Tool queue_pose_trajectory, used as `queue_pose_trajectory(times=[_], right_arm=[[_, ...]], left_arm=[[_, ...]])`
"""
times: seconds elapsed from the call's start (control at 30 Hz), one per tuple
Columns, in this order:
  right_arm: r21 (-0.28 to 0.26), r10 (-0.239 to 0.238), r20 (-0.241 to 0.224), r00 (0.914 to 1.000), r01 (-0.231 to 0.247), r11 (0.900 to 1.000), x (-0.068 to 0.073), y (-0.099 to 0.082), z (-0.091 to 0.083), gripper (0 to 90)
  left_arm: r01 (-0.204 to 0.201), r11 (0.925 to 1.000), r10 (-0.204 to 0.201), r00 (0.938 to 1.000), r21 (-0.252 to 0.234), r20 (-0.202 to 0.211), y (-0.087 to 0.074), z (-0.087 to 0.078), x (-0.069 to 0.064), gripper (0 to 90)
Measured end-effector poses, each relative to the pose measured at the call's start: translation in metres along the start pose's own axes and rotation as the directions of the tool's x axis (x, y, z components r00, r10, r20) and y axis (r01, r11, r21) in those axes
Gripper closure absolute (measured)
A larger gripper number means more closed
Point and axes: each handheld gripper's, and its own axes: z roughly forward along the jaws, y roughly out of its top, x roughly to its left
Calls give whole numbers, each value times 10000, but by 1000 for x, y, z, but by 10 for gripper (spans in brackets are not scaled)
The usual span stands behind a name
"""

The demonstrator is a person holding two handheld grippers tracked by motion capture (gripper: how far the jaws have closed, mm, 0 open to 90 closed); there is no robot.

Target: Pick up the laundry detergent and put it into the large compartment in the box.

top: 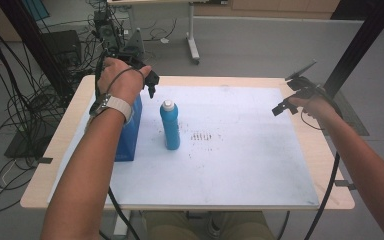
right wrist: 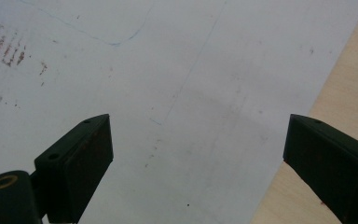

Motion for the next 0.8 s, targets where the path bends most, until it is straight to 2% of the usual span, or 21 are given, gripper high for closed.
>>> queue_pose_trajectory(times=[0.3,0.37,0.8], right_arm=[[-78,-29,-48,10000,28,10000,0,0,-2,81],[-69,-41,-37,10000,40,10000,-1,1,-3,81],[-76,-120,9,9999,120,9999,2,3,-5,81]], left_arm=[[35,10000,-35,10000,-14,-5,-2,-3,1,79],[71,9999,-72,10000,-154,-49,-2,-5,1,77],[-40,9998,40,10000,-211,0,-4,-8,-3,73]])
